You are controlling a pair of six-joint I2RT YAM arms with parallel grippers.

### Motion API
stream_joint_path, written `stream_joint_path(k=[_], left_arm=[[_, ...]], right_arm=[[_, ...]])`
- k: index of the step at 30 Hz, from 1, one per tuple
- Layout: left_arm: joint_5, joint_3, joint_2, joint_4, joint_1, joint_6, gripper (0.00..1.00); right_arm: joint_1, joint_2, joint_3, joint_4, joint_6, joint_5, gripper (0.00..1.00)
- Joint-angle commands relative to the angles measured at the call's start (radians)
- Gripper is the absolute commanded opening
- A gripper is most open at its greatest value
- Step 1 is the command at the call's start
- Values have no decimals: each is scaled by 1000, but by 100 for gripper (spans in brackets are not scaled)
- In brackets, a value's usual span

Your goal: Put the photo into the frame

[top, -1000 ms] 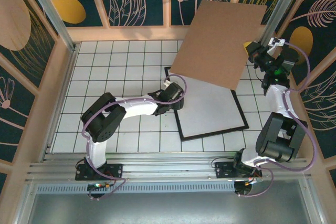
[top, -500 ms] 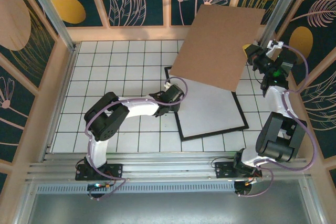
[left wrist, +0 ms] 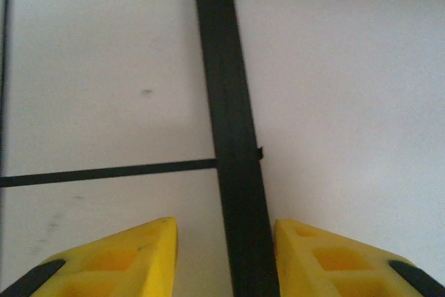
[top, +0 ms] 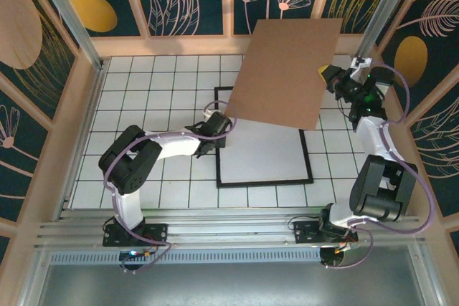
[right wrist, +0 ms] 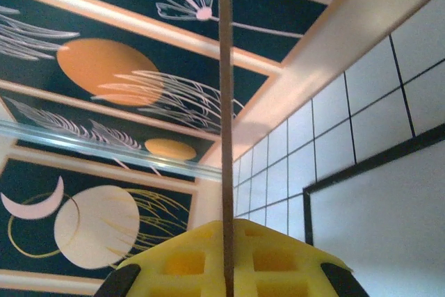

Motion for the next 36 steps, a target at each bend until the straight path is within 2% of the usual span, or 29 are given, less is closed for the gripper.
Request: stream_joint_path(k=[1, 10, 16, 20, 24, 36], left_arm=[[-45, -26, -49, -25, 31, 39, 43], [-61, -102, -265, -26, 52, 71, 56], [-109, -176, -405, -40, 125, 62, 61], [-89, -190, -461, -29, 187, 54, 63], [-76, -194, -481, -8, 198, 46, 66], [-39, -211, -465, 9, 198, 27, 69]], right_arm=[[22, -73, 4, -77, -98, -20, 0], [63, -191, -19, -399, -279, -48, 0], [119, -217, -72, -509, -331, -67, 0], [156, -206, -141, -445, -292, -57, 0], [166, -188, -217, -328, -239, -61, 0], [177, -66, -218, -309, -344, -85, 0]])
